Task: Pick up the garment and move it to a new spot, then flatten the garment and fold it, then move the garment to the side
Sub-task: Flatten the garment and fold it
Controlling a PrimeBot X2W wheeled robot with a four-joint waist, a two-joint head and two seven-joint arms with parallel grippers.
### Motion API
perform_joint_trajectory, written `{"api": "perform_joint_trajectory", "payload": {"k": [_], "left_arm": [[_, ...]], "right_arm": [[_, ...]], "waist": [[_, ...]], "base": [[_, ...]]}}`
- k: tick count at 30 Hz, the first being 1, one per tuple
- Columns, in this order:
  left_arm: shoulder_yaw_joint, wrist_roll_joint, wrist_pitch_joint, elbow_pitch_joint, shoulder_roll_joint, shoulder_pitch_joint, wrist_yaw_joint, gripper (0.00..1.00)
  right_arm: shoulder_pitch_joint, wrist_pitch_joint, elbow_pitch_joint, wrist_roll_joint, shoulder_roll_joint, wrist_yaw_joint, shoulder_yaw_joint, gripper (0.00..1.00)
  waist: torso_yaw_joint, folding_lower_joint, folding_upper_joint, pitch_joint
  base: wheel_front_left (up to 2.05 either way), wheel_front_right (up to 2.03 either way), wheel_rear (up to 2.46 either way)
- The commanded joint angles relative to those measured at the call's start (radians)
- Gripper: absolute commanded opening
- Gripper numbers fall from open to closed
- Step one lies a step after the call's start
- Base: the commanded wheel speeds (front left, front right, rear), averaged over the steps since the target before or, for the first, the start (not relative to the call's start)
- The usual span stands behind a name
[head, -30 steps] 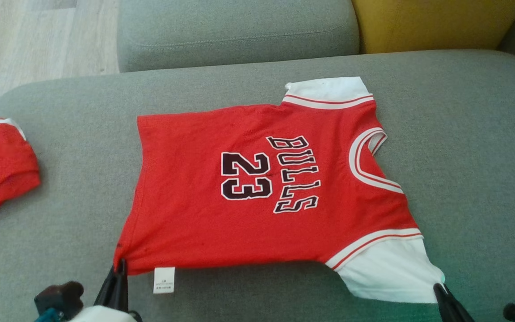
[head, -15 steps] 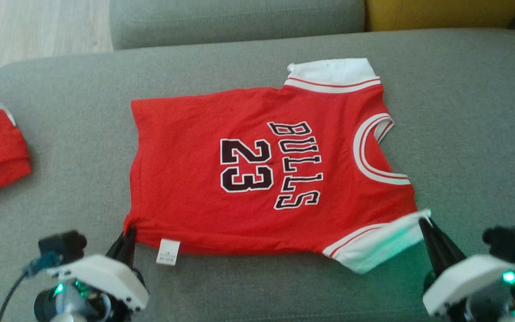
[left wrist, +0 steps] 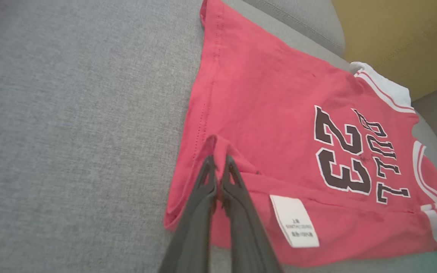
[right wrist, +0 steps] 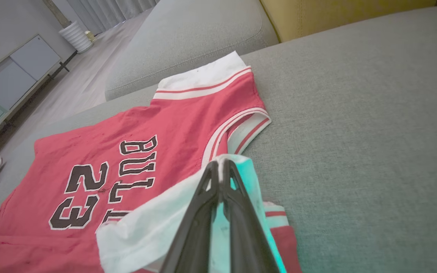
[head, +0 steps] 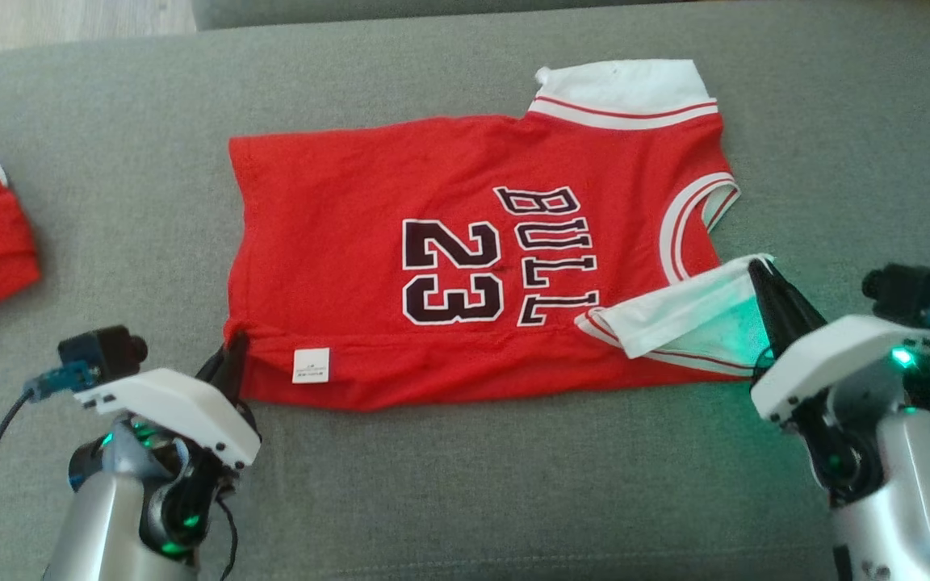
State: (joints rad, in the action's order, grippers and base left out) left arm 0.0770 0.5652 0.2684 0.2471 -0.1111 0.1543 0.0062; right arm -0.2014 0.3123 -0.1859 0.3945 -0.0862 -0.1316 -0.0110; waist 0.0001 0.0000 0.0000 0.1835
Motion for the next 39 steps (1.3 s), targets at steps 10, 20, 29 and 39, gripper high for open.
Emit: {"api": "perform_joint_trajectory", "payload": {"k": [10,20,29,39], "left_arm": [[-0.062,0.075,-0.049,0.070,0.013,0.119,-0.041,0.00],[-0.060,0.017,-0.228,0.090,0.015,0.124,-0.040,1.00],[-0.026,-0.140,-0.474,-0.035,0.013,0.063,0.023,1.00],[0.034,-0.265,-0.519,-0.131,-0.007,-0.062,0.057,1.00]], "right_arm": [[-0.172,-0.137,-0.156,0.103,-0.032,0.001,0.058,0.00],[-0.179,-0.298,-0.181,0.104,-0.063,0.001,0.119,1.00],[-0.101,-0.463,-0.019,-0.084,-0.080,0.001,0.116,1.00],[0.094,-0.398,0.182,-0.222,-0.050,0.001,0.058,1.00]], "waist": [[0.015,0.0000,0.0000,0.043],[0.014,0.0000,0.0000,0.034],[0.013,0.0000,0.0000,0.009],[0.012,0.0000,0.0000,-0.049]], "base": [[0.00,0.00,0.00],[0.00,0.00,0.00],[0.00,0.00,0.00],[0.00,0.00,0.00]]}}
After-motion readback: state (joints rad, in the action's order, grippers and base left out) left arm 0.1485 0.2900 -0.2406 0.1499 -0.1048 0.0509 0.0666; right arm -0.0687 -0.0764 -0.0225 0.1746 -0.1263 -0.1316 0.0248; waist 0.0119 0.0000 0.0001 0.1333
